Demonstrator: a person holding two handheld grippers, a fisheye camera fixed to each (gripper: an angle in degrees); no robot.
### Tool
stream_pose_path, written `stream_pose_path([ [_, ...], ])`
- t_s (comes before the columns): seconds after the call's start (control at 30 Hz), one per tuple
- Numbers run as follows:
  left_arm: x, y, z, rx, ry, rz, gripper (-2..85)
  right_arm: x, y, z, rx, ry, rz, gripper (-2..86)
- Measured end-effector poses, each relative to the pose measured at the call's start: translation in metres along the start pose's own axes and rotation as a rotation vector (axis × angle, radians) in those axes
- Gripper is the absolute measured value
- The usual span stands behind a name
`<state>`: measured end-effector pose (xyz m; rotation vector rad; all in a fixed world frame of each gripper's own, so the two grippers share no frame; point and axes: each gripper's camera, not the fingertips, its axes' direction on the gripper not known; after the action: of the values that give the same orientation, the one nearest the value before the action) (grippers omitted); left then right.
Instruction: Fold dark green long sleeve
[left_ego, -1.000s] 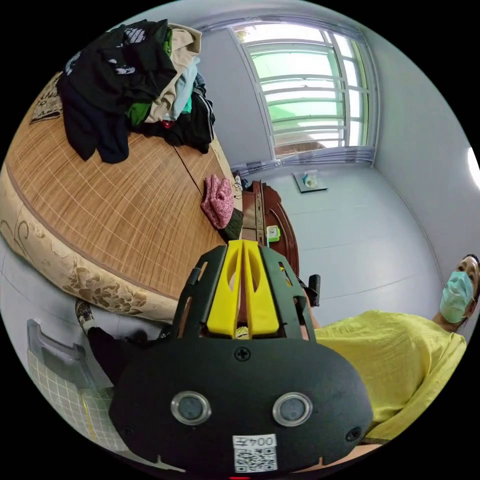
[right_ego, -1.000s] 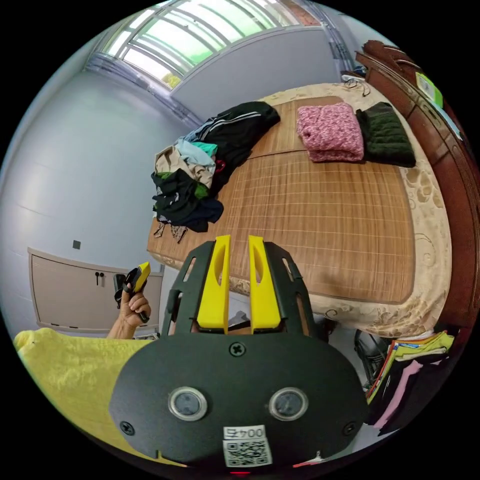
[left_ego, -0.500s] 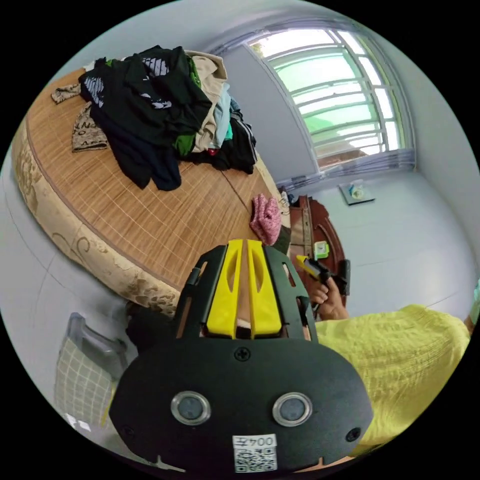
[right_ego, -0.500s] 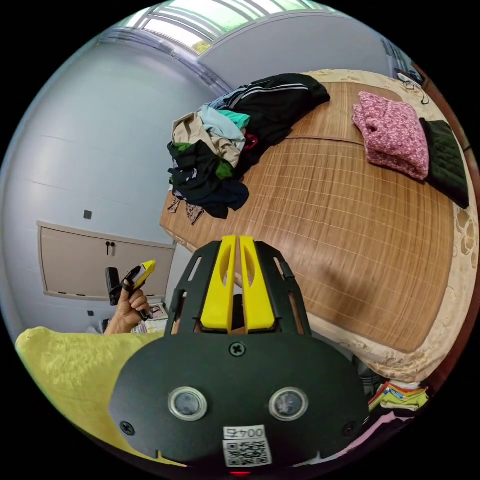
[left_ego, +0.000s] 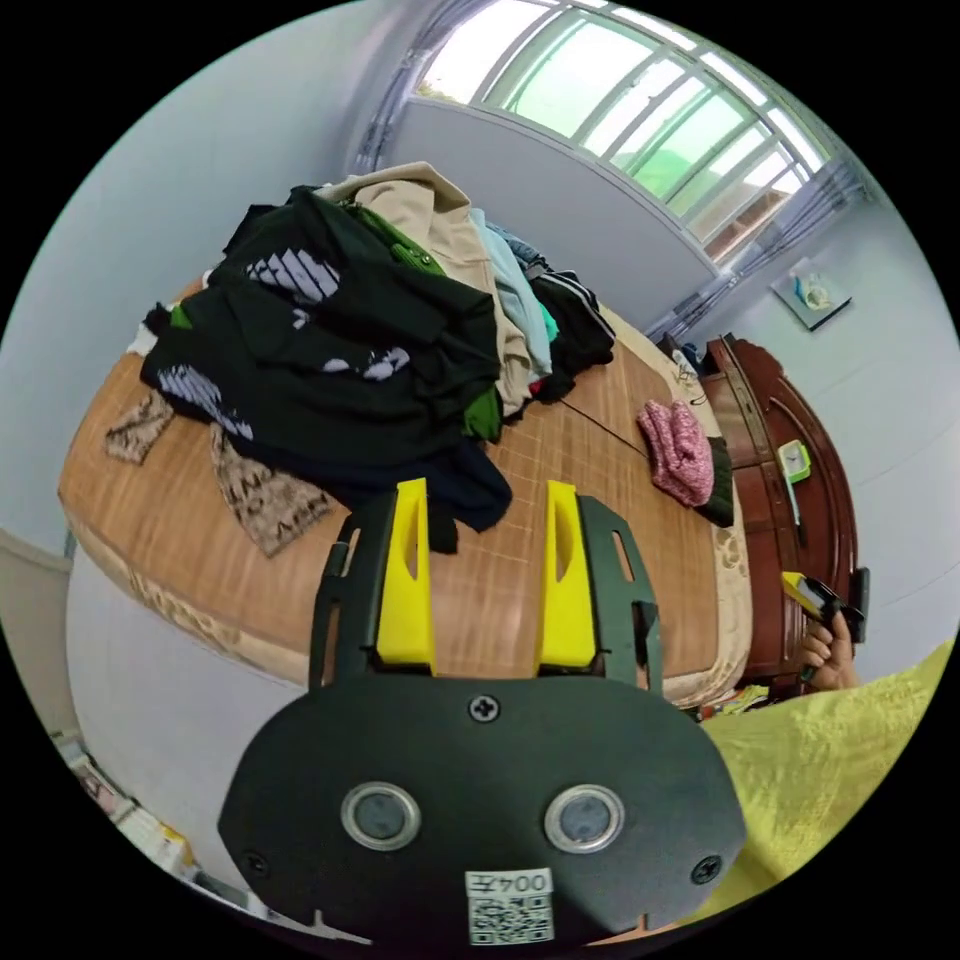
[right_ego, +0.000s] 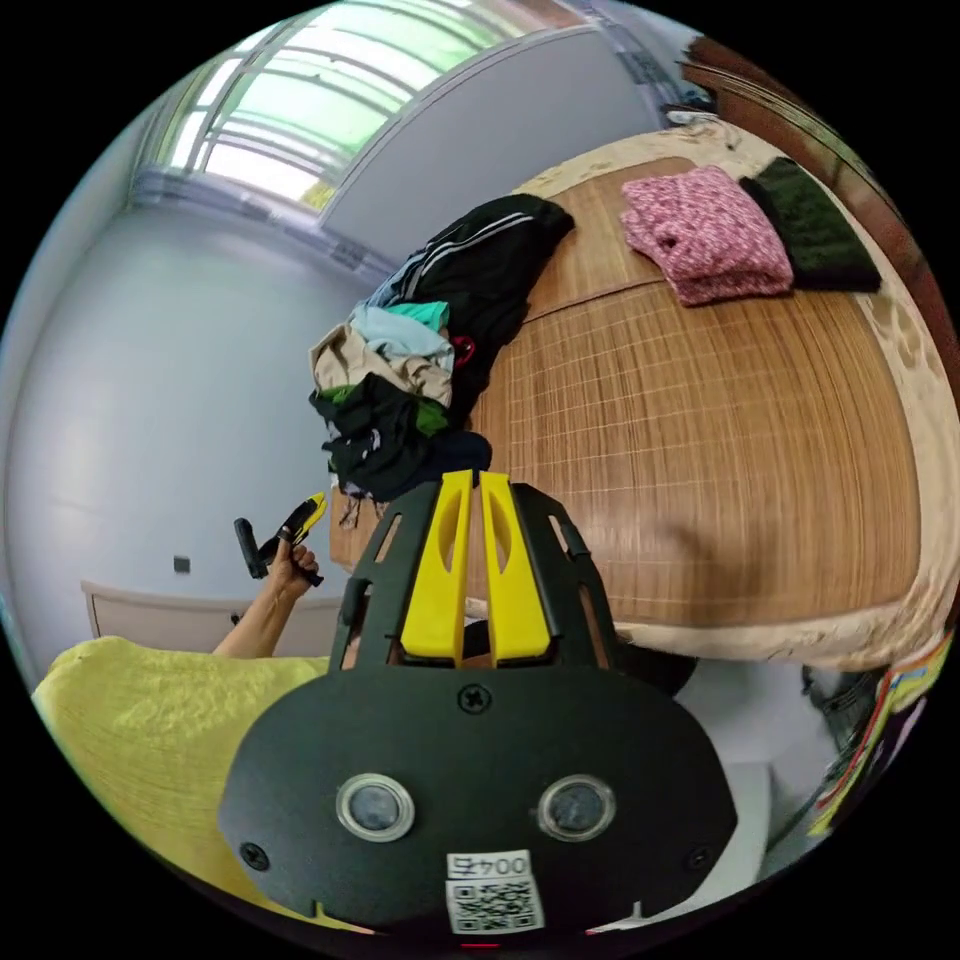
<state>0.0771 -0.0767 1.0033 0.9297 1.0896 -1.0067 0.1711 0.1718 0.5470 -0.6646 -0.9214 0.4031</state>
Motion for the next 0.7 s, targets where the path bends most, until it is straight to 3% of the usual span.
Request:
stream_pose_path([
  [0.13,-0.060,-0.091,0.051,-0.004,-0.084,0.150,21.4,-0.043,0.028,0.027,0.017,0.020,0.123,-0.5],
  [0.47,-0.167,-0.223,0.170,-0.135,-0.128,0.214,22.7,-0.123,0.084,0.060,0.100,0.106,0.320,-0.8],
  [0.6,-0.189,-0.239,0.206,-0.288,-0.057,0.207,8.3,-0.140,0.094,0.072,0.107,0.102,0.352,-0.8],
  [0.7,-0.194,-0.219,0.197,-0.228,0.056,0.226,4.6,-0.150,0.095,0.081,0.112,0.076,0.346,-0.8],
])
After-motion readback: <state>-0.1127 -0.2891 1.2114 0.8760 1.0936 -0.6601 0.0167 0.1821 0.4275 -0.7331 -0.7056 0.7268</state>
